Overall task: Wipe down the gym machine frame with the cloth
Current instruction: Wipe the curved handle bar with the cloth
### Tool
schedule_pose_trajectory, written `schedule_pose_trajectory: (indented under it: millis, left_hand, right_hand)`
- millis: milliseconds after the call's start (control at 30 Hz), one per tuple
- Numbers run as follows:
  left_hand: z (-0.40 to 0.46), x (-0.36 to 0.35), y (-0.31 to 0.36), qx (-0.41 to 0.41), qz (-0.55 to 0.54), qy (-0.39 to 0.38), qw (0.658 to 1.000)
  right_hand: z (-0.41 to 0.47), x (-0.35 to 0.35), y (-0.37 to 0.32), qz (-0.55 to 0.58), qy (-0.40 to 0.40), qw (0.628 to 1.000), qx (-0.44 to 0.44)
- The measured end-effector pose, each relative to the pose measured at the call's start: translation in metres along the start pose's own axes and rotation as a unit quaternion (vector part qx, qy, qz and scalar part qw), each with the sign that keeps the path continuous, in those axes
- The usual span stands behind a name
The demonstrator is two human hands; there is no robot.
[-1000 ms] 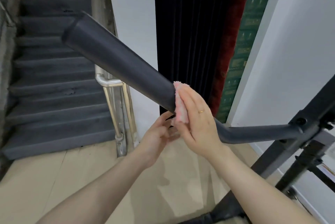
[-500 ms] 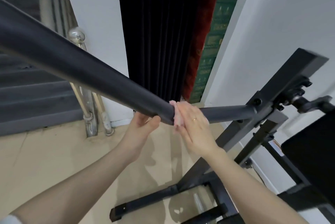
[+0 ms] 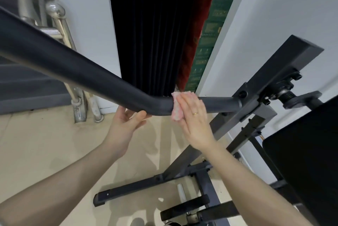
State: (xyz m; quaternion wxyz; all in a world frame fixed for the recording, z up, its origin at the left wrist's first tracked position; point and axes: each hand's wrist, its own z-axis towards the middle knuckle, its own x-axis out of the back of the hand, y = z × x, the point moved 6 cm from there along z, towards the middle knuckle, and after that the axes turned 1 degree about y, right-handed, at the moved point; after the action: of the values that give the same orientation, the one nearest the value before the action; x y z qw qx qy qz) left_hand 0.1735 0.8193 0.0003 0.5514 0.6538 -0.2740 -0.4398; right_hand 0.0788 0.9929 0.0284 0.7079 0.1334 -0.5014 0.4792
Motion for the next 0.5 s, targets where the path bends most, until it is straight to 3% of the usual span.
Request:
schedule_pose_trajectory:
  millis: [67,133,233,367,500]
  left_hand:
    - [-0.001,0.001,0.001,-0.009,0.011,0.014,1.000]
    - [-0.003,0.002,0.001,-0.009,0.017,0.018,1.000]
    - [-0.007,-0.001,0.006,0.006,0.019,0.005,1.000]
    - [-0.012,0.002,0.024,-0.003,0.046,-0.006,0.999]
    - [-0.023,0.024,0.040,0.003,0.060,-0.045,0.997]
  right_hand:
    - [0.001,0.012,0.027,-0.012,0.008,0.999,-0.030]
    - [0.000,0.029,0.054,-0.005,0.048,0.992,-0.119]
    - [0.004,0.036,0.039,0.013,0.097,0.976,-0.197]
    - [0.030,0.005,-0.065,0.067,0.021,0.995,-0.064]
    - [0.039,-0.002,-0.131,0.158,0.073,0.983,-0.057]
